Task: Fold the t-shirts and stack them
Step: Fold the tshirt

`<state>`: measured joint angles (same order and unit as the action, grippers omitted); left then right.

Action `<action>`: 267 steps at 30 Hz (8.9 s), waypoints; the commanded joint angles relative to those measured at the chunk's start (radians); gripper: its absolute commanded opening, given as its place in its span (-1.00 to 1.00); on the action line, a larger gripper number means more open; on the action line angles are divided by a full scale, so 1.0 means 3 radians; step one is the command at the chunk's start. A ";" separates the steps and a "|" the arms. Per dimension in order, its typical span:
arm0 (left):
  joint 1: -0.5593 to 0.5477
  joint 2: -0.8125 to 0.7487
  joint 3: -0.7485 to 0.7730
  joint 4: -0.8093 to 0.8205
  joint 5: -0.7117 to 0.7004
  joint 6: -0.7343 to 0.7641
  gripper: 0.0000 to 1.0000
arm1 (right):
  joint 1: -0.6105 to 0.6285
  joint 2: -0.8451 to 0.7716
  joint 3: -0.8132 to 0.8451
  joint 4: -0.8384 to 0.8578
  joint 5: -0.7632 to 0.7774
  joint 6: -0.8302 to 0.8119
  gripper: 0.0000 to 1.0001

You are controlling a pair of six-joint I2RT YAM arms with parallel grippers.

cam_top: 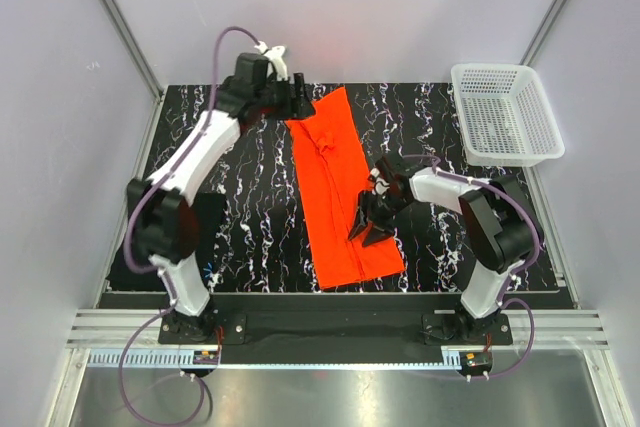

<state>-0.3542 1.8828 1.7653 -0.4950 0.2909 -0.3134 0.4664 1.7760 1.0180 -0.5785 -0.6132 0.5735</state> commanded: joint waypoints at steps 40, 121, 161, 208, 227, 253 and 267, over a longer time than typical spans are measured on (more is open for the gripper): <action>-0.0052 -0.2779 -0.4687 0.0463 0.0539 -0.1803 0.28 | 0.0537 -0.1313 -0.1046 0.0364 0.0674 0.0748 0.01; 0.0669 0.0667 -0.0741 0.0351 0.0815 -0.1655 -0.96 | -0.0834 0.2092 0.3504 -0.0730 -0.0763 -0.0122 -0.97; 0.0178 0.0371 -0.1445 0.0433 0.0851 -0.0914 -0.31 | -0.0414 0.1606 0.2640 -0.0720 -0.0190 -0.0490 -0.47; 0.0301 0.0729 -0.1216 0.0453 0.1631 -0.0520 -0.25 | -0.0675 0.1750 0.2308 -0.0362 -0.0279 -0.0388 -0.42; 0.0307 0.0939 -0.0889 0.2180 0.2022 -0.2012 -0.59 | -0.0685 0.1183 0.2339 -0.0470 -0.0451 -0.0224 -0.38; 0.0239 0.0781 -0.0280 0.0453 0.1342 -0.1026 -0.32 | -0.0839 0.0901 0.1782 -0.0460 -0.0334 -0.0408 -0.35; 0.0393 -0.1366 -0.2743 0.0911 0.0646 -0.1736 0.12 | -0.0783 -0.0356 -0.0038 0.0460 -0.0037 0.0496 0.18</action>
<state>-0.2192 1.5429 1.1027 -0.3141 0.5400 -0.7082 0.2218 1.7660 1.0973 -0.5694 -0.6468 0.5980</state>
